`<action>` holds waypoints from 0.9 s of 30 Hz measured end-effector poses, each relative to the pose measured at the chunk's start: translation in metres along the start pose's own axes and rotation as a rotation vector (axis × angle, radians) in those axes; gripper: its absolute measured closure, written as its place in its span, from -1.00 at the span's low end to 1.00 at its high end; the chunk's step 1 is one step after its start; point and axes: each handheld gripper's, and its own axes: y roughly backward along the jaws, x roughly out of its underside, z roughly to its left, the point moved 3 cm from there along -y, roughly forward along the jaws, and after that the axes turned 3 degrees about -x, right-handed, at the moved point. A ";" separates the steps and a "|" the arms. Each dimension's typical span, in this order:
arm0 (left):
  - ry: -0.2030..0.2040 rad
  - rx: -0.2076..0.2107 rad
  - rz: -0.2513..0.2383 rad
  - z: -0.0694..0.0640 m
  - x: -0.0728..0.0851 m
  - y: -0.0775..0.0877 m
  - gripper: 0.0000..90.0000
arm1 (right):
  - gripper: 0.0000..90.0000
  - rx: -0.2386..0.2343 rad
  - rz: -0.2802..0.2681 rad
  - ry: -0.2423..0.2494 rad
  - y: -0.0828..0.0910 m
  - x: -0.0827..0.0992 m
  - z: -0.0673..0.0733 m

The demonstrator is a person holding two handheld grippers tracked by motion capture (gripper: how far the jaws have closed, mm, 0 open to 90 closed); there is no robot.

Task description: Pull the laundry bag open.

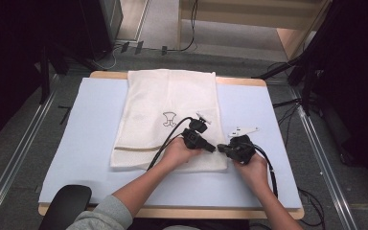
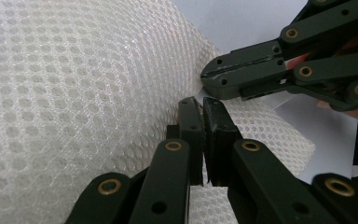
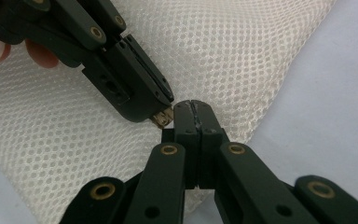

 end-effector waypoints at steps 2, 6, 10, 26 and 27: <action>0.009 0.008 0.005 0.001 0.000 0.000 0.97 | 1.00 0.002 -0.002 0.002 -0.001 0.000 0.000; 0.037 0.007 0.030 0.005 0.001 0.007 0.98 | 1.00 -0.010 -0.005 -0.010 -0.001 0.002 -0.002; 0.040 0.001 0.034 0.013 0.008 0.021 0.98 | 1.00 -0.001 -0.006 0.006 -0.001 0.002 -0.001; 0.032 -0.015 -0.016 0.040 0.042 0.073 0.98 | 1.00 -0.044 -0.029 -0.018 -0.001 0.004 -0.006; 0.042 -0.005 -0.015 0.042 0.044 0.077 0.98 | 1.00 -0.046 -0.028 -0.022 0.000 0.004 -0.005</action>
